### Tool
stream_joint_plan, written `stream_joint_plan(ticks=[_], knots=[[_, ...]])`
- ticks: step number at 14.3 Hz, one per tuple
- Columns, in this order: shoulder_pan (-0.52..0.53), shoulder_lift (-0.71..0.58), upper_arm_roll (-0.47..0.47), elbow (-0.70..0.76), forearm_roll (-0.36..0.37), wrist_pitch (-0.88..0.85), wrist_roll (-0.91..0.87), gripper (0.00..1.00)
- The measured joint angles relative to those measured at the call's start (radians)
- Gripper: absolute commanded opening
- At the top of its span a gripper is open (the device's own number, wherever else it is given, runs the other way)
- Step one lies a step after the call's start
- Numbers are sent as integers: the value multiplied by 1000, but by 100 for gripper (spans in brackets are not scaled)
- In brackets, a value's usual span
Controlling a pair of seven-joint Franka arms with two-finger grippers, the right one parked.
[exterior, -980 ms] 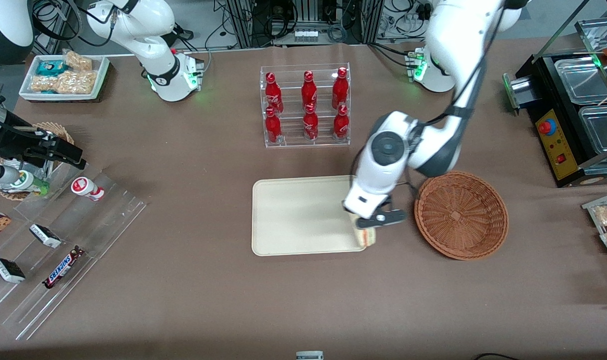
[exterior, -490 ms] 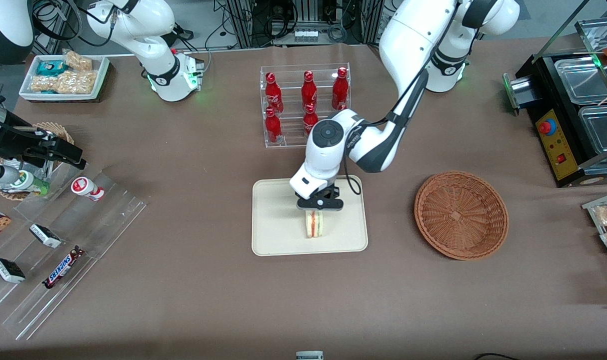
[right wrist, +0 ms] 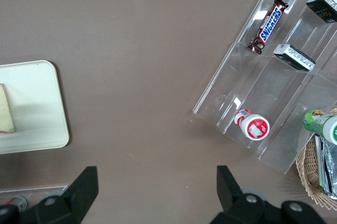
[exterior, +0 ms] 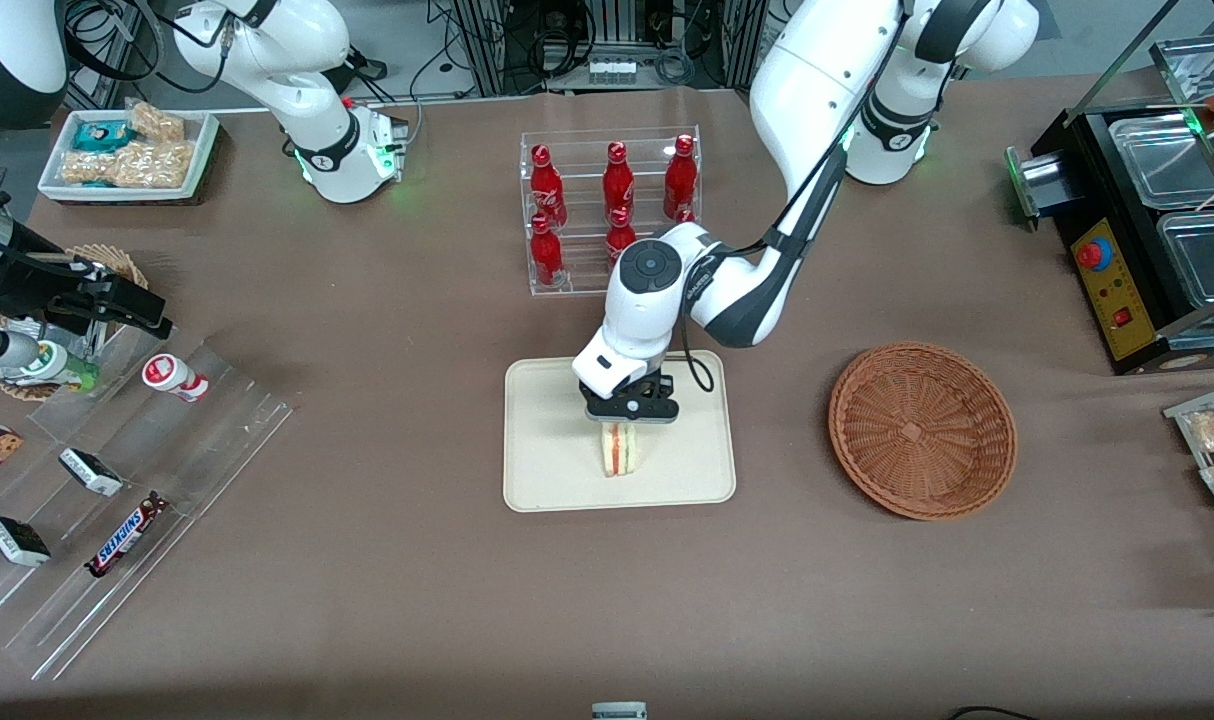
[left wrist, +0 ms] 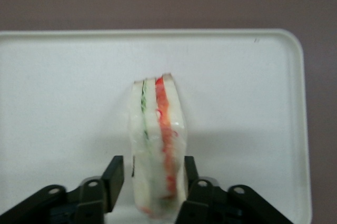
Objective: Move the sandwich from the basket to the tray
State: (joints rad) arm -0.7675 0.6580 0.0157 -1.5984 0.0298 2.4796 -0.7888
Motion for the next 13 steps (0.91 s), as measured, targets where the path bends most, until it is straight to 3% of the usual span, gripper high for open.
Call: stream_joint_plan(ticks=[9, 13], knots=[[53, -314, 51, 49, 40, -451, -8, 100], [173, -369, 70, 3, 42, -522, 85, 100]])
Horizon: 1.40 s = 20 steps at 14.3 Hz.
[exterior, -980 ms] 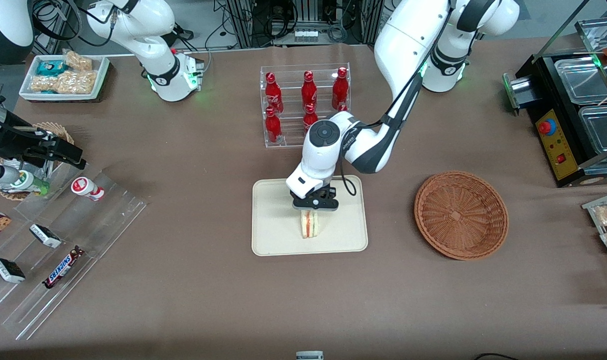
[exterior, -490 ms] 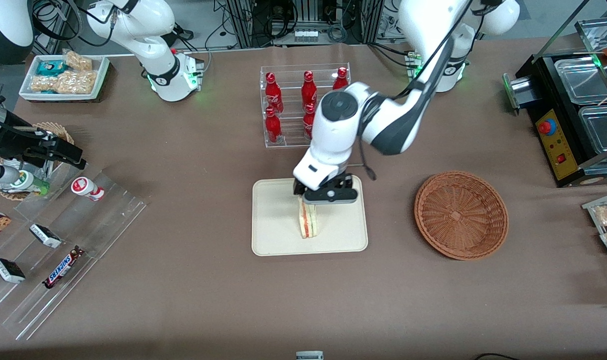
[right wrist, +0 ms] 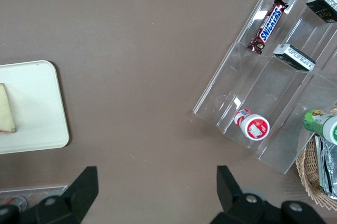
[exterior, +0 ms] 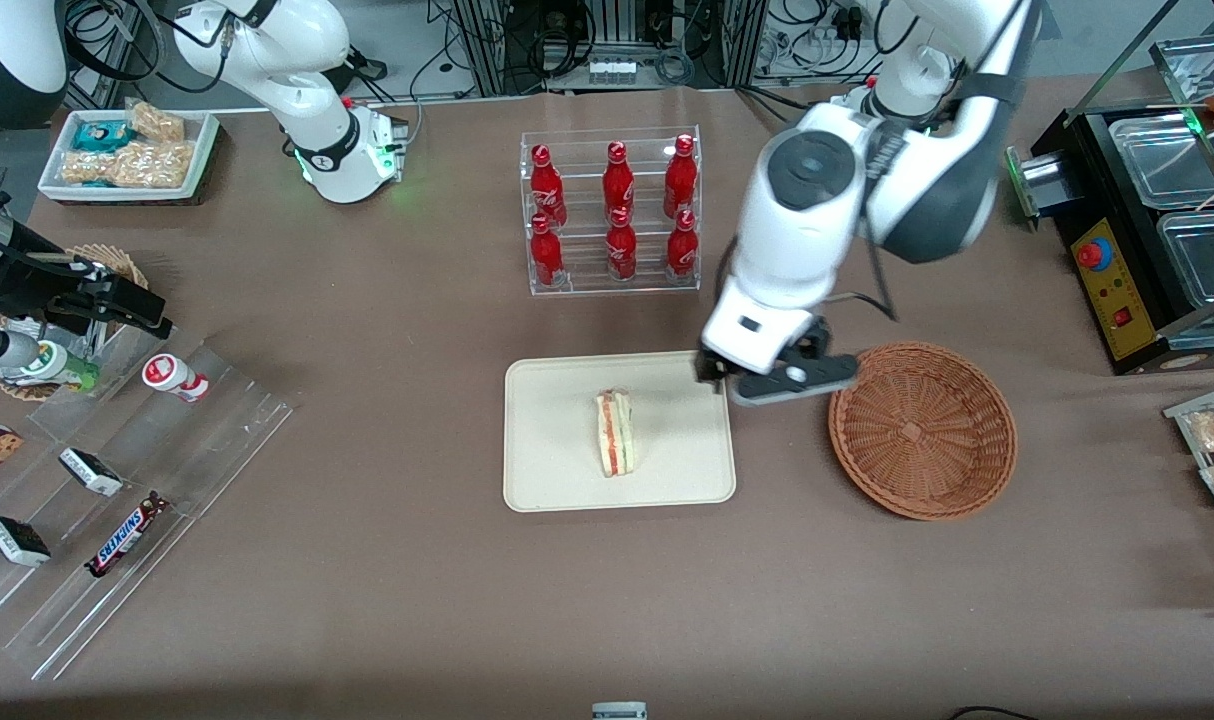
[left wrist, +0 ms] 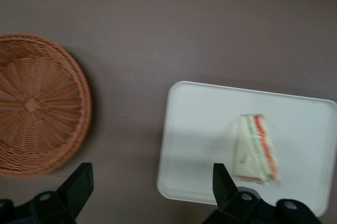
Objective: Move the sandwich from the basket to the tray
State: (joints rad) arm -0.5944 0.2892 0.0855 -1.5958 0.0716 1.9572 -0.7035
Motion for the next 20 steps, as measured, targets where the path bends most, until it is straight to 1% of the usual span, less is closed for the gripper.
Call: stream_joint_plan(ticks=[3, 7, 11, 17, 20], knots=[[112, -36, 3, -39, 0, -36, 123, 100], [264, -111, 5, -49, -4, -143, 329, 100], [392, -181, 6, -51, -25, -232, 519, 100], [480, -296, -5, -51, -57, -399, 718, 100], [490, -331, -5, -51, -58, -432, 756, 100]])
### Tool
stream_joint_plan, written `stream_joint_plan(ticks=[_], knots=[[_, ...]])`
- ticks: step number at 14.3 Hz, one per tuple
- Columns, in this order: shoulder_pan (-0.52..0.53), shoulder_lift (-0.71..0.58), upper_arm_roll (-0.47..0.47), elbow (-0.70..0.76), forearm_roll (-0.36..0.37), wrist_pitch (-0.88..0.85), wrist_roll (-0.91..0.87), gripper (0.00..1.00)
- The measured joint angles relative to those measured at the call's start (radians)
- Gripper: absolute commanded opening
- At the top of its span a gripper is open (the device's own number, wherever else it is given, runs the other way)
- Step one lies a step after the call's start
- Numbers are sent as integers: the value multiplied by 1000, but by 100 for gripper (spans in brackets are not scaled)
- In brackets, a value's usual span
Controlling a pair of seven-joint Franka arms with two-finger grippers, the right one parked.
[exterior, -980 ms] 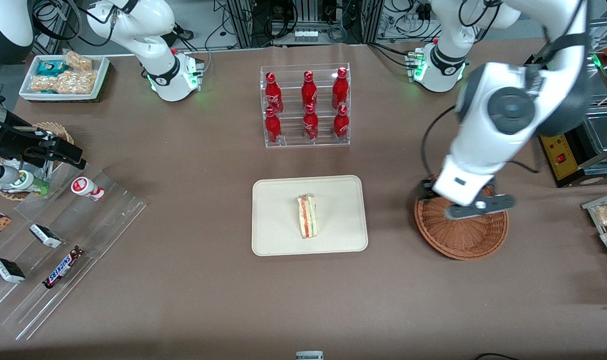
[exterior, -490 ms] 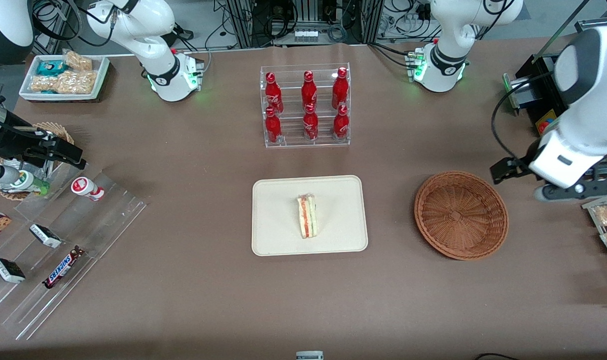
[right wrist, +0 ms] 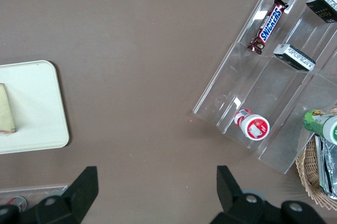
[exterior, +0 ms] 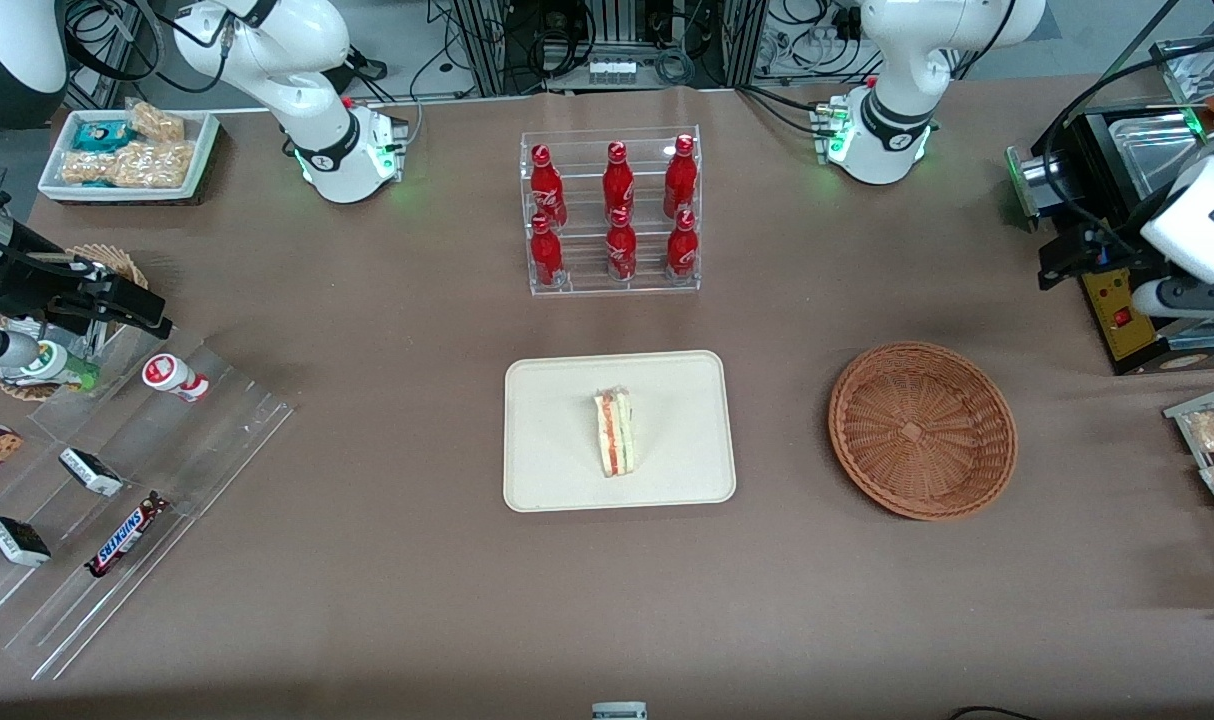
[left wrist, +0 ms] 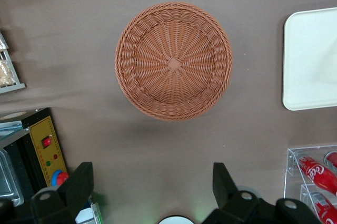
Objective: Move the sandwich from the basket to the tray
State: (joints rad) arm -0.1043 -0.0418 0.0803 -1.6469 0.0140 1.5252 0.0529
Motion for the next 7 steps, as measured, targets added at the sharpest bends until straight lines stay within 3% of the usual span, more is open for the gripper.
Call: stream_joint_plan(ticks=[7], knots=[[0, -4, -2, -1, 0, 0, 5, 100]])
